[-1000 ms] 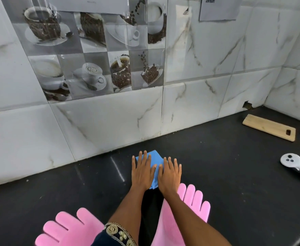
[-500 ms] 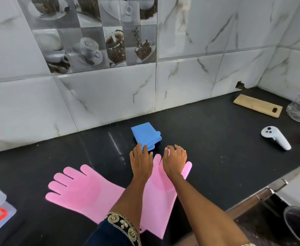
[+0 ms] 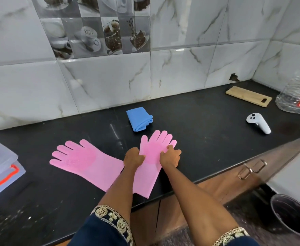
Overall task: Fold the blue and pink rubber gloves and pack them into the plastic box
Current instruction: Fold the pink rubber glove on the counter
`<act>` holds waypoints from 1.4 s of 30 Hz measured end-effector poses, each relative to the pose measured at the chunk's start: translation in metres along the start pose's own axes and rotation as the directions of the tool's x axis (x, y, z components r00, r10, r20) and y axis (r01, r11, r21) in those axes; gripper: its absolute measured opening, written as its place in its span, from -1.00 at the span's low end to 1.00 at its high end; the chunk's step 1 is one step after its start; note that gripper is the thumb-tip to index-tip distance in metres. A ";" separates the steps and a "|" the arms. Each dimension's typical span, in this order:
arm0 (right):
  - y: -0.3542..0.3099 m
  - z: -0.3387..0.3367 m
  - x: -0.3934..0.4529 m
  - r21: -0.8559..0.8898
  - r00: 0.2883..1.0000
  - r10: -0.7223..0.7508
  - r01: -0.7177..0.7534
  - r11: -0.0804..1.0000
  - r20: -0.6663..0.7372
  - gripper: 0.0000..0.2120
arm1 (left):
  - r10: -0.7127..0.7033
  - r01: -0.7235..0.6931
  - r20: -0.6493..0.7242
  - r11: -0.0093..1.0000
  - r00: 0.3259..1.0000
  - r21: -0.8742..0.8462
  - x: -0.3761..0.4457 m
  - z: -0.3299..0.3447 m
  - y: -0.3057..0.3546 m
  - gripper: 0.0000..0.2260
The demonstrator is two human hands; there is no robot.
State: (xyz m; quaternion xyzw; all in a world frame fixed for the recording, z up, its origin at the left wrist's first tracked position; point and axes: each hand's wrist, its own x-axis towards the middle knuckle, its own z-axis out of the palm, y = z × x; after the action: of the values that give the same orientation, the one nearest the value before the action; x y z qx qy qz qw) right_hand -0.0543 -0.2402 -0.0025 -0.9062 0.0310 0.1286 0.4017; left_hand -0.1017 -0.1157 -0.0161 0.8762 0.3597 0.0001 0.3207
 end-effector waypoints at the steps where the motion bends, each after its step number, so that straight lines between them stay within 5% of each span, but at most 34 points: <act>1: -0.001 -0.002 0.001 0.050 1.000 0.020 -0.021 0.999 0.020 -0.60 | 0.000 0.005 0.042 0.994 0.999 -0.111 -0.002 -0.001 0.001 -0.83; 7: -0.012 -0.009 0.002 0.330 0.990 0.097 -0.126 0.936 0.104 -0.49 | -0.043 0.204 0.284 0.797 0.958 -0.568 -0.011 -0.011 0.009 -0.86; 9: -0.017 -0.007 0.001 0.339 0.981 0.159 -0.187 0.922 0.110 -0.47 | -0.012 0.307 0.405 0.674 0.914 -0.672 -0.011 -0.013 0.010 -0.68; 13: -0.032 -0.003 0.005 0.327 0.981 0.137 -0.176 0.929 0.139 -0.69 | 0.105 0.459 0.560 0.462 0.822 -0.759 -0.015 -0.015 0.005 -0.73; 17: -0.053 0.010 0.005 0.353 0.997 -0.001 -0.028 0.935 0.082 -0.71 | 0.089 0.398 0.449 0.335 0.889 -0.854 -0.002 -0.028 -0.005 -0.77; 20: -0.080 0.028 -0.005 0.303 0.980 -0.193 0.198 0.932 -0.046 -0.73 | 0.104 0.119 0.169 0.378 0.980 -0.918 0.007 -0.042 -0.020 -0.51; 25: -0.122 0.071 -0.020 0.229 0.910 -0.401 0.414 0.881 -0.103 -0.67 | 0.081 -0.156 -0.136 0.359 0.987 -0.920 -0.002 -0.076 -0.056 -0.37; 30: -0.157 0.121 -0.035 0.151 0.805 -0.593 0.581 0.799 0.039 -0.72 | -0.123 -0.026 -0.070 0.328 0.990 -0.944 -0.012 -0.102 -0.112 -0.50; 33: -0.168 0.149 -0.045 0.136 0.752 -0.636 0.621 0.772 0.176 -0.76 | -0.130 0.057 0.019 0.290 0.991 -0.955 -0.020 -0.120 -0.141 -0.58; 36: -0.173 0.172 -0.049 0.192 0.726 -0.629 0.599 0.777 0.279 -0.79 | -0.004 0.140 0.141 0.168 0.990 -0.976 -0.024 -0.137 -0.162 -0.34; 42: -0.178 0.202 -0.038 0.404 0.671 -0.572 0.411 0.817 0.473 -0.84 | -0.052 0.129 0.136 -0.119 0.989 -0.984 -0.006 -0.163 -0.188 -0.68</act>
State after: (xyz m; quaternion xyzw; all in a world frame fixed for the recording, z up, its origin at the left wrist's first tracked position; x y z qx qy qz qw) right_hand -0.1042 0.0271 0.0051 -0.7356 -0.3221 0.2761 0.5281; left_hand -0.2623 0.0722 0.0089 0.3175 0.2898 0.2234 0.8748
